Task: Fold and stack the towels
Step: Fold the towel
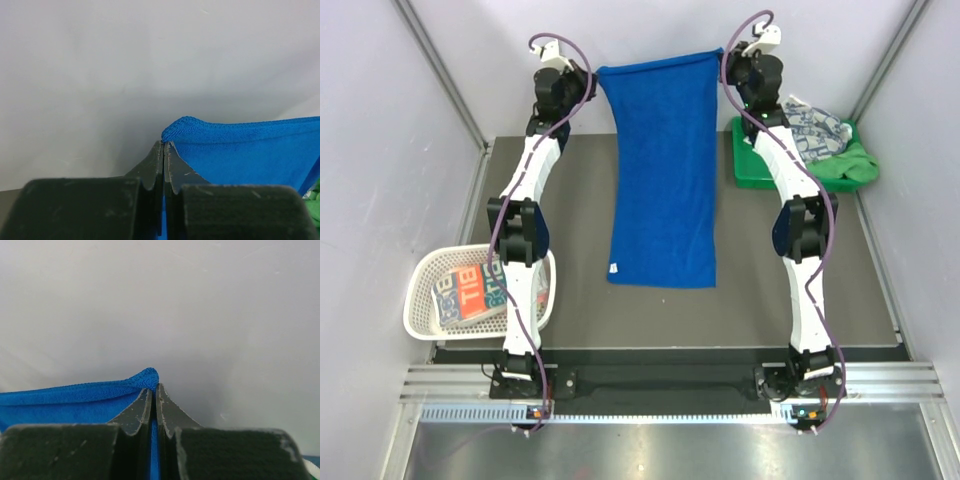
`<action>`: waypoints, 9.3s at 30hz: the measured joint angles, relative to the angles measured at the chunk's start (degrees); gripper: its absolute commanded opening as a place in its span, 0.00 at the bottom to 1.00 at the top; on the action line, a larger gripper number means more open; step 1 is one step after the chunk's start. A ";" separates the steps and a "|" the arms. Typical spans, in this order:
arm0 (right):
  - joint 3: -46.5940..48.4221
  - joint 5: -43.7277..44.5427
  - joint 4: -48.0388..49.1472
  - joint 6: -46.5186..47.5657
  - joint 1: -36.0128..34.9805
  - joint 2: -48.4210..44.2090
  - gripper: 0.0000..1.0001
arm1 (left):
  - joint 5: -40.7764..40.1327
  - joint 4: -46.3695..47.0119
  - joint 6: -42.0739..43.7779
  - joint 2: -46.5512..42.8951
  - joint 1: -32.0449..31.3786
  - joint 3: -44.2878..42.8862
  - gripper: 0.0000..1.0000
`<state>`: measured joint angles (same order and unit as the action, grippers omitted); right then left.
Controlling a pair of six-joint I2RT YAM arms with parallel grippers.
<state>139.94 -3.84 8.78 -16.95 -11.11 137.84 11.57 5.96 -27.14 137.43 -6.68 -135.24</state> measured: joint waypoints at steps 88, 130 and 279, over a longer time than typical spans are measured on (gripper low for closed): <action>-93.72 -11.04 -1.99 -13.70 -2.03 -53.00 0.00 | 6.75 -5.62 -4.57 -48.48 -5.40 80.35 0.00; -111.49 -10.58 2.27 -14.71 -7.21 -61.66 0.00 | 5.92 -7.41 -5.99 -55.56 -7.21 95.23 0.00; -121.57 10.25 -10.75 -21.64 -26.38 -85.33 0.33 | -14.05 -11.65 -11.13 -54.10 -24.13 95.78 0.28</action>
<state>18.37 6.42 -1.98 -38.59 -37.50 52.51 -2.48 -5.69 -38.26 83.33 -30.81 -39.46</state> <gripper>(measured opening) 0.329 0.283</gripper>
